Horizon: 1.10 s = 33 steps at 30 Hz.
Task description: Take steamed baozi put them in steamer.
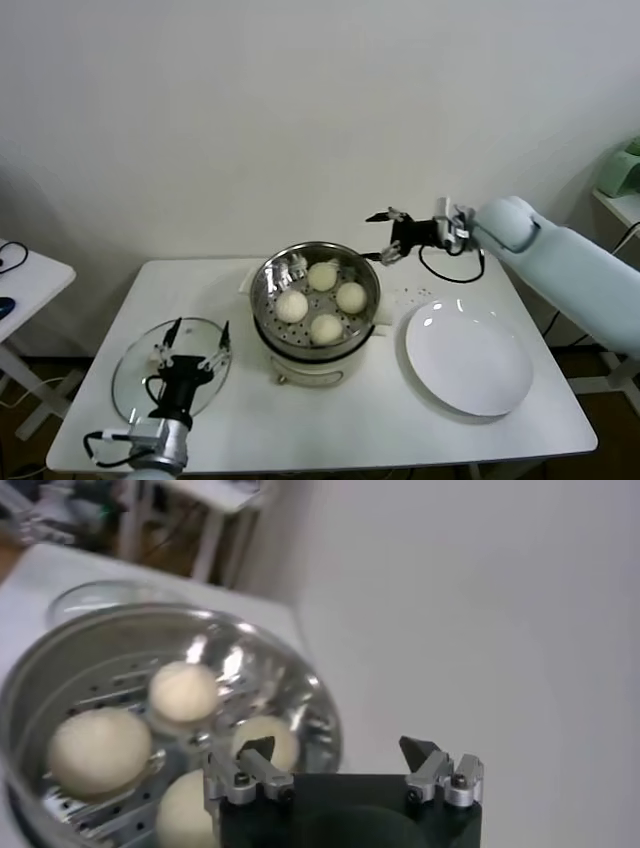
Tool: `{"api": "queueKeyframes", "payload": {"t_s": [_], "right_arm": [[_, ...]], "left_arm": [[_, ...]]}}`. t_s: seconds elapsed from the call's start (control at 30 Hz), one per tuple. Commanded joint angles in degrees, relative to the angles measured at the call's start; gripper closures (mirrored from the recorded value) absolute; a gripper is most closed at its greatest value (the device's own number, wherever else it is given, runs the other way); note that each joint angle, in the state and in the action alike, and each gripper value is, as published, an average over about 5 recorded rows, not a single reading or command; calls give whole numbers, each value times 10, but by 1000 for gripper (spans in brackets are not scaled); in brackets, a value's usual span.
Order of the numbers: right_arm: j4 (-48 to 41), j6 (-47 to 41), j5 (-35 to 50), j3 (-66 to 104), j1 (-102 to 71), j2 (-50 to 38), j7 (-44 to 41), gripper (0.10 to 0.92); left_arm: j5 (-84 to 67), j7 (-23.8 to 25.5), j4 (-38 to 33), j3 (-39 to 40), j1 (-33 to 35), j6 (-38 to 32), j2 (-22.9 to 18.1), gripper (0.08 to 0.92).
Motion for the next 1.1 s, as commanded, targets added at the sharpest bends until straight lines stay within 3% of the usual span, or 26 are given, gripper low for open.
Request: {"api": "queueKeyframes", "payload": {"t_s": [0.03, 0.37, 0.67, 1.1], "right_arm": [[103, 69, -47, 413, -407, -26, 173, 203], [180, 78, -111, 639, -653, 143, 223, 203], [215, 124, -144, 719, -792, 301, 221, 203], [239, 148, -121, 739, -876, 350, 218, 203]], "left_arm": [[13, 1, -9, -15, 11, -42, 4, 177], [-2, 22, -17, -31, 11, -33, 6, 177], [-23, 39, -13, -47, 2, -20, 0, 177], [-55, 46, -1, -72, 13, -23, -3, 177]]}}
